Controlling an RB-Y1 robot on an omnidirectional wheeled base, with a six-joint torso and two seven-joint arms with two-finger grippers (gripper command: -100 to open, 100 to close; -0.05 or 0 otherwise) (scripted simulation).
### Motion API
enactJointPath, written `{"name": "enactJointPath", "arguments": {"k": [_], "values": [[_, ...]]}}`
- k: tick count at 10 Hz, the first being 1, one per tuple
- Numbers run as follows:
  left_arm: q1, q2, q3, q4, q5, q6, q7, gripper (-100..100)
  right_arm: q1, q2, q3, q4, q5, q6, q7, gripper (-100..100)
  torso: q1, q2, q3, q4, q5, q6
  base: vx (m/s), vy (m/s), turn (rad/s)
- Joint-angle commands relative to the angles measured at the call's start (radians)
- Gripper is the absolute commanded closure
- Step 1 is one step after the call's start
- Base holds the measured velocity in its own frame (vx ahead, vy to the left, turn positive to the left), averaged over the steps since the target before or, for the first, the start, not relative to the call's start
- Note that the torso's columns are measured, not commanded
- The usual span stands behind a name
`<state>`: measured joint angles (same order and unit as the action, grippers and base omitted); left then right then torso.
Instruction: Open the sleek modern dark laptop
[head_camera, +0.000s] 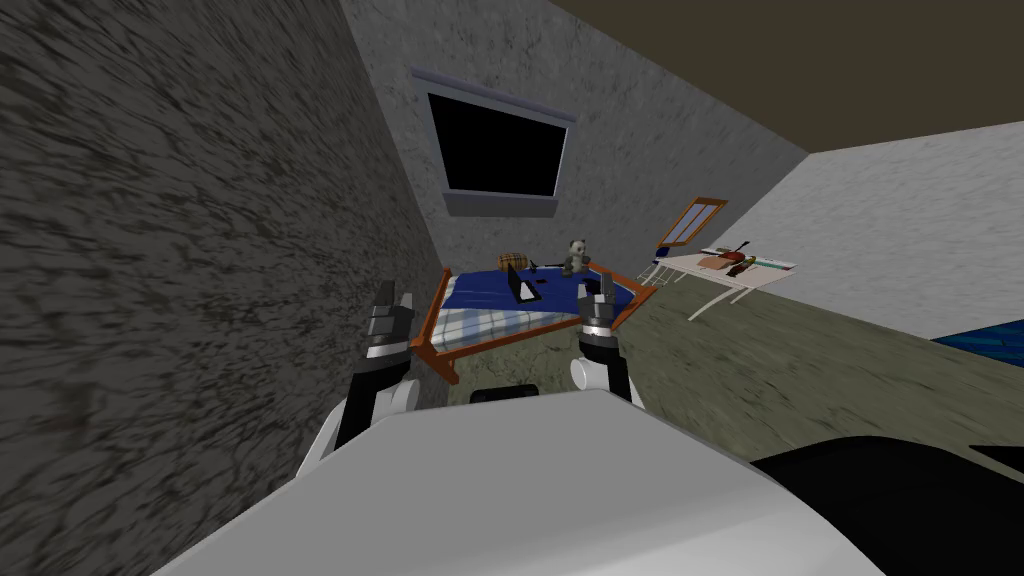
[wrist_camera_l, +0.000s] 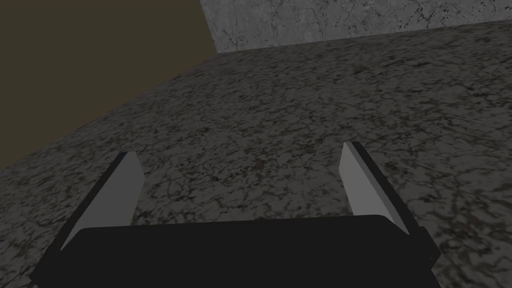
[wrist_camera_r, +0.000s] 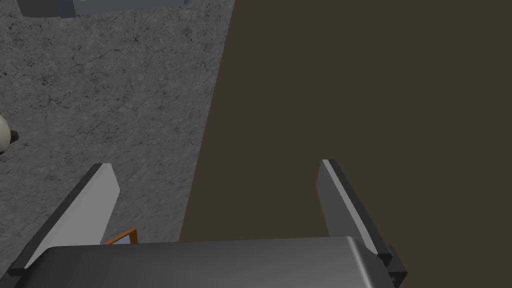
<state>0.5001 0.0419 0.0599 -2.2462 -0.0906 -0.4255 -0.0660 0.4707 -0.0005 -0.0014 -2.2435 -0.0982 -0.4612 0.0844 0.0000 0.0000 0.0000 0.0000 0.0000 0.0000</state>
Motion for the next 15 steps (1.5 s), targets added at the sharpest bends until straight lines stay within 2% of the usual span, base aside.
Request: {"name": "enactJointPath", "arguments": {"k": [1, 9, 10, 12, 15], "values": [[0.0, 0.0, 0.0, 0.0, 0.0, 0.0, 0.0, 0, 0.0, 0.0, 0.0, 0.0, 0.0, 0.0, 0.0, 0, 0.0, 0.04, -0.082, 0.041, 0.0, 0.0, 0.0, 0.0, 0.0], [0.0, 0.0, 0.0, 0.0, 0.0, 0.0, 0.0, 0, 0.0, 0.0, 0.0, 0.0, 0.0, 0.0, 0.0, 0, 0.0, 0.618, -1.234, 0.617, 0.0, 0.0, 0.0, 0.0, 0.0], [0.0, 0.0, 0.0, 0.0, 0.0, 0.0, 0.0, 0, -0.009, -0.046, -0.004, 0.018, 0.017, 0.01, 0.013, -100, 0.0, 0.691, -1.382, 0.691, 0.0, 0.0, 0.003, 0.005, 0.09], [0.0, 0.0, 0.0, 0.0, 0.0, 0.0, 0.0, 0, -0.021, -0.087, -0.011, 0.043, 0.042, 0.024, 0.032, -100, 0.0, 0.735, -1.47, 0.734, 0.0, 0.0, -0.003, 0.006, 0.098], [0.0, 0.0, 0.0, 0.0, 0.0, 0.0, 0.0, 0, -0.046, -0.147, -0.024, 0.093, 0.097, 0.055, 0.074, -100, 0.0, 0.738, -1.476, 0.738, 0.0, 0.0, -0.003, 0.009, 0.126]]}}
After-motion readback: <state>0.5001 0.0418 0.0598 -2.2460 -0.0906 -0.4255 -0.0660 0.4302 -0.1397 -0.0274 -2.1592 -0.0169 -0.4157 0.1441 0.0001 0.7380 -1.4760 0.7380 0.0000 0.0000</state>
